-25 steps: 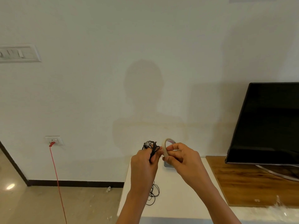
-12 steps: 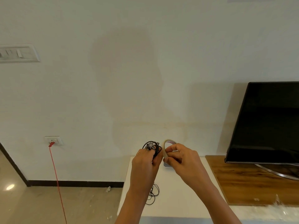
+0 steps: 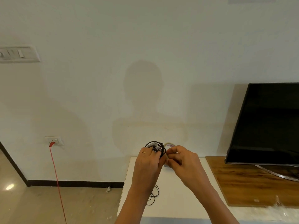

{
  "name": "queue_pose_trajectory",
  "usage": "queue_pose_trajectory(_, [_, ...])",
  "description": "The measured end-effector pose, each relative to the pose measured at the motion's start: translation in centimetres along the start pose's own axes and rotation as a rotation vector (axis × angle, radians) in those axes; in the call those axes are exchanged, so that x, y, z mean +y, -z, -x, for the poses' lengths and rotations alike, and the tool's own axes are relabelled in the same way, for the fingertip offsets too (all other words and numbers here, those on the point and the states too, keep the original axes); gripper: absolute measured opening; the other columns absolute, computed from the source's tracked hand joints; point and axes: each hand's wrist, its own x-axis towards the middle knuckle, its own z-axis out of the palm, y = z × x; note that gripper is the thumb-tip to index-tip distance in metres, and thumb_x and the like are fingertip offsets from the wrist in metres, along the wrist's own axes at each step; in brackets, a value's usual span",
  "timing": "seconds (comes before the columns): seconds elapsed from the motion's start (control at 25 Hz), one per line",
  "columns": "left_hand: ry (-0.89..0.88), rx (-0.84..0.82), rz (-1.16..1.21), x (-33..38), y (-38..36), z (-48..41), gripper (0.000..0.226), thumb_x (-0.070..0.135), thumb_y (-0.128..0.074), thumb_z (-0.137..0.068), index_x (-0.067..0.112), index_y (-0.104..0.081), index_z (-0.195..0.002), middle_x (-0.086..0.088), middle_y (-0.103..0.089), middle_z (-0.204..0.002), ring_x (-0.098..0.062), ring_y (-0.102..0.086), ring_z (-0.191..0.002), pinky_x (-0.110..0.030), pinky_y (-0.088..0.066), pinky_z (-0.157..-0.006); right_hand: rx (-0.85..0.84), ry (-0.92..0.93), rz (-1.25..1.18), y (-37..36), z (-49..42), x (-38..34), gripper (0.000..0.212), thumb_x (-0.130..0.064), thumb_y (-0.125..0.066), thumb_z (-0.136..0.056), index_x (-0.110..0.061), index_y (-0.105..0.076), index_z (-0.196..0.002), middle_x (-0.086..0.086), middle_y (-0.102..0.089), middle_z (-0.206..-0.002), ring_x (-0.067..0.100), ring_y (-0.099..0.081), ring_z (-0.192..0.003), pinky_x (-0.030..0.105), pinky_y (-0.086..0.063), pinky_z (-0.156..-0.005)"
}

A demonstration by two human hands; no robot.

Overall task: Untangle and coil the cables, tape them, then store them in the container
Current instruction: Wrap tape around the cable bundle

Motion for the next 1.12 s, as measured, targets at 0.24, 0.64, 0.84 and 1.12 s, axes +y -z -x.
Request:
queue_pose_trajectory(0.24, [0.091, -0.131, 0.120, -0.1, 0.2, 0.2, 0.025, 0.027, -0.049, -0.084, 0.015, -0.056, -0.063, 0.006, -0.052, -0.053, -0.009, -0.040, -0.048, -0.013, -0.030, -0.054, 0.012, -0.034, 0.041, -0.7, 0.0, 0.5, 0.016, -0.013, -0.056, -0.093, -0.011, -0.056, -0.109, -0.022, -0.064, -0.083, 0.002, -0.062, -0.070, 0.010, -0.045, -0.060])
queue_pose_trajectory(0.64, [0.595, -0.286, 0.590, -0.2, 1.3, -0.2, 0.045, 0.012, -0.068, -0.078, 0.022, -0.030, -0.054, -0.005, -0.038, -0.054, -0.008, -0.030, -0.051, -0.021, -0.030, -0.050, 0.058, 0.029, 0.074, -1.0, -0.8, 1.3, 0.017, -0.003, -0.053, -0.093, -0.016, -0.061, -0.101, -0.004, -0.065, -0.084, 0.009, -0.057, -0.066, 0.012, -0.043, -0.059])
queue_pose_trajectory(0.84, [0.574, -0.309, 0.598, -0.2, 1.6, 0.1, 0.010, 0.030, -0.076, -0.078, 0.023, -0.069, -0.082, 0.008, -0.033, -0.053, -0.007, -0.038, -0.048, -0.014, -0.034, -0.050, 0.061, 0.027, 0.004, -1.2, -0.6, 1.7, 0.014, -0.008, -0.058, -0.090, -0.020, -0.062, -0.083, 0.003, -0.067, -0.073, 0.020, -0.062, -0.069, 0.024, -0.049, -0.063])
queue_pose_trajectory(1.12, [0.597, -0.380, 0.570, -0.4, 0.8, 0.0, 0.038, 0.029, -0.077, -0.078, 0.011, -0.047, -0.063, -0.002, -0.072, -0.072, -0.008, -0.063, -0.061, -0.025, -0.048, -0.055, 0.030, -0.035, -0.098, -0.8, -0.5, 1.8, 0.013, -0.009, -0.058, -0.089, -0.019, -0.064, -0.084, 0.002, -0.068, -0.074, 0.022, -0.061, -0.068, 0.025, -0.048, -0.059])
